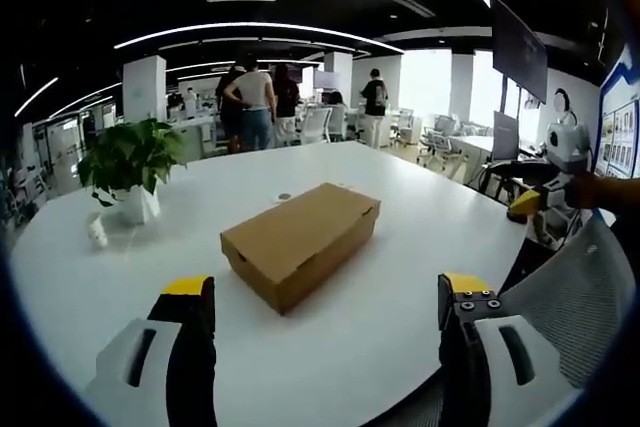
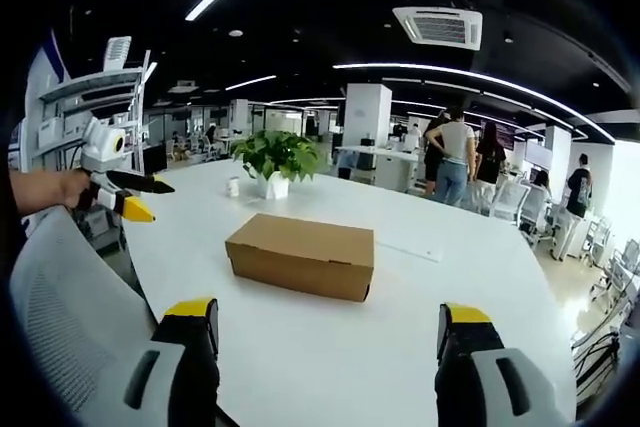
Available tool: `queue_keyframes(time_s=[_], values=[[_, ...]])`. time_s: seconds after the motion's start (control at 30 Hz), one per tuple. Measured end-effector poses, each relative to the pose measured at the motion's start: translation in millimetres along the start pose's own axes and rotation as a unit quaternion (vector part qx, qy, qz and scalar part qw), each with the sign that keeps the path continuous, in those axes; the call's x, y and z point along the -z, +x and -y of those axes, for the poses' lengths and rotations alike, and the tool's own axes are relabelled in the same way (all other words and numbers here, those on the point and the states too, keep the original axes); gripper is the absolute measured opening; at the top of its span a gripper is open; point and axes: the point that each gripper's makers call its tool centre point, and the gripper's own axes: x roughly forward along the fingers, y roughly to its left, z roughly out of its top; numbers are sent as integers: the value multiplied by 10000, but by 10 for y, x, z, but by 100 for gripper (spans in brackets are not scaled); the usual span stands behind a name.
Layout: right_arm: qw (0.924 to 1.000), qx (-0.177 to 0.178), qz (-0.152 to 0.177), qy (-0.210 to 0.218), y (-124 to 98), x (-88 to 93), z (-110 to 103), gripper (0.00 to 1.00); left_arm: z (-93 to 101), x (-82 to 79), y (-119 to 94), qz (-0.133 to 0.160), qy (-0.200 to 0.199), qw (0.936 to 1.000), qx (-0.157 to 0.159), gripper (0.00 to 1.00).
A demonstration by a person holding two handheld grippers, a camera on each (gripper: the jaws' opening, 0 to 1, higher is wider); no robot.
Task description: Operate the shoe box by opening the lid, removing the specified soft item, and placing it in the target area until the item is outside and the box remains undamaged.
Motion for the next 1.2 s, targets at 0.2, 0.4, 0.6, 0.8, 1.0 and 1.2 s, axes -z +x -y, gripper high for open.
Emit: queue_keyframes(time_s=[0.2,0.4,0.6,0.8,1.0,1.2], values=[[10000,-62,-8,-62,50,-19,-8,90,-3,-16,23,32,4,10000,3,96],[9999,-94,-20,-106,77,-27,-5,90,-17,-28,38,28,35,10000,-1,96],[9999,-106,-33,-108,112,-22,13,90,-37,-67,83,36,42,10000,-21,95],[9998,-129,-52,-131,151,-15,32,90,-33,-90,136,31,95,10000,-1,94],[9998,-151,-56,-141,192,-20,43,90,-40,-87,170,5,118,9999,20,94],[9996,-213,-86,-181,250,-10,49,90,-81,-115,188,67,65,10000,-31,92]])
